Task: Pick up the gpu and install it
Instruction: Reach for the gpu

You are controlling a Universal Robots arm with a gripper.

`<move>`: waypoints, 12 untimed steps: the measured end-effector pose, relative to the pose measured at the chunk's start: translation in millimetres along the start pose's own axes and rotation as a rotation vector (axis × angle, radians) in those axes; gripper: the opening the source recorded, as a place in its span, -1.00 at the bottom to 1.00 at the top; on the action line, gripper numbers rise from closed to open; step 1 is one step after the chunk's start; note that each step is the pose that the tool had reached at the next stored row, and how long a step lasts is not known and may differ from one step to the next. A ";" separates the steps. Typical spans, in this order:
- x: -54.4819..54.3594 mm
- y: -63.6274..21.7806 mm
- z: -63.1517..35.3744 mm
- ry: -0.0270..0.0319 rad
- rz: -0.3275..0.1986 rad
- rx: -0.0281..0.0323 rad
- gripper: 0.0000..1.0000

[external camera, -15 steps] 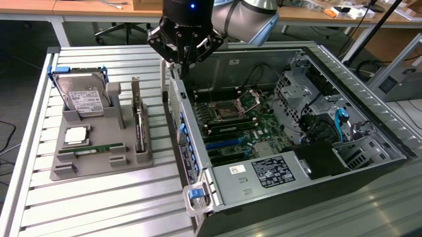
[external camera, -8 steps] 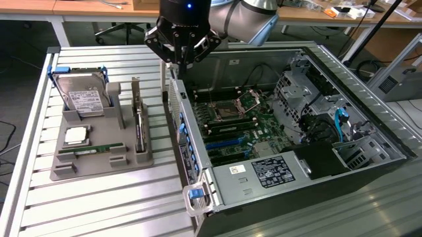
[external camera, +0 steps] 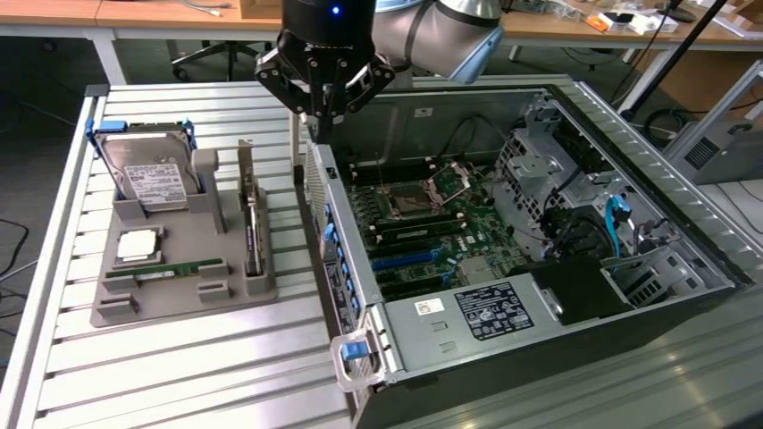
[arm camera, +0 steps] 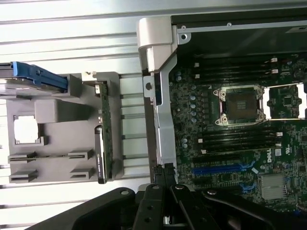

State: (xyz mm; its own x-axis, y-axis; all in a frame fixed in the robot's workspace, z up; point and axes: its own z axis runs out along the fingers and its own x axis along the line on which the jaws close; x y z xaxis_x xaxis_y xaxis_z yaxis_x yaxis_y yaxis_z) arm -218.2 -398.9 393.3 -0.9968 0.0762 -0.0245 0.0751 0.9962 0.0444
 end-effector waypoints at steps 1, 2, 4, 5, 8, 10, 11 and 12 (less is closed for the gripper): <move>0.6 0.0 -0.1 0.0001 0.000 0.0000 -0.79; 1.1 -0.1 0.0 0.0000 0.000 0.0000 -0.79; 3.3 -0.3 -0.1 0.0000 0.000 0.0000 -0.79; 3.8 -0.3 -0.1 0.0000 0.000 0.0000 -0.79; 6.1 -0.5 -0.2 0.0000 0.000 0.0001 -0.79; 7.4 -0.5 -0.2 -0.0001 0.000 0.0000 -0.79; 8.3 -0.6 -0.2 0.0000 0.000 0.0000 -0.79; 9.0 -0.7 -0.3 0.0000 0.000 0.0000 -0.79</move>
State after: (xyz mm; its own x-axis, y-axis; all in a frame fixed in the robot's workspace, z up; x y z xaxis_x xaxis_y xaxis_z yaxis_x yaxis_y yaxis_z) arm -227.2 -398.9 393.3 -0.9968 0.0763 -0.0245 0.0752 0.9962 0.0444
